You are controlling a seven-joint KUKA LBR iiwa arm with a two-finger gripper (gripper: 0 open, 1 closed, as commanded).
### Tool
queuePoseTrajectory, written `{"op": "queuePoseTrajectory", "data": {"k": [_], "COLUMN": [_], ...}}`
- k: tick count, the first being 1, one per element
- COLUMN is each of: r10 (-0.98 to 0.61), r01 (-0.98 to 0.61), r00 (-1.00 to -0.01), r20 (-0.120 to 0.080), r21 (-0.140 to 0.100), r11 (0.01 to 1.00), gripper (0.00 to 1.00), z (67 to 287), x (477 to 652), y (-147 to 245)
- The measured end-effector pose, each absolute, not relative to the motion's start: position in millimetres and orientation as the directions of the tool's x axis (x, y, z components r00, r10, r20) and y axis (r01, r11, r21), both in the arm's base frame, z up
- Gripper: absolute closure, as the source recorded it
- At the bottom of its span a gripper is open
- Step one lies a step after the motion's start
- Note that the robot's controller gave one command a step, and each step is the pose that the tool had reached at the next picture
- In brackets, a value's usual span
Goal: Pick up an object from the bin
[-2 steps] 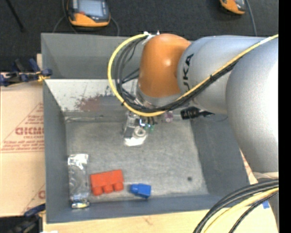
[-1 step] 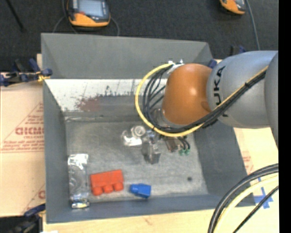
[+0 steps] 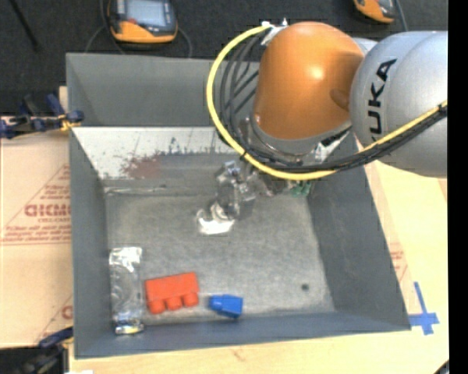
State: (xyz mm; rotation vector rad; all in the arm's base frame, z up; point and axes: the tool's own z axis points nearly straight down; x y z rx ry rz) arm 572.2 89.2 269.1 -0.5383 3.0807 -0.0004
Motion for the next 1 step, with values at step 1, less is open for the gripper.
{"op": "queuePoseTrajectory", "data": {"k": [1], "r10": [-0.227], "r01": [-0.227], "r00": [-0.974], "r20": [0.003], "r21": [0.002], "r11": [0.974], "gripper": [1.0], "z": [183.1], "x": [561.1], "y": [103.7]}}
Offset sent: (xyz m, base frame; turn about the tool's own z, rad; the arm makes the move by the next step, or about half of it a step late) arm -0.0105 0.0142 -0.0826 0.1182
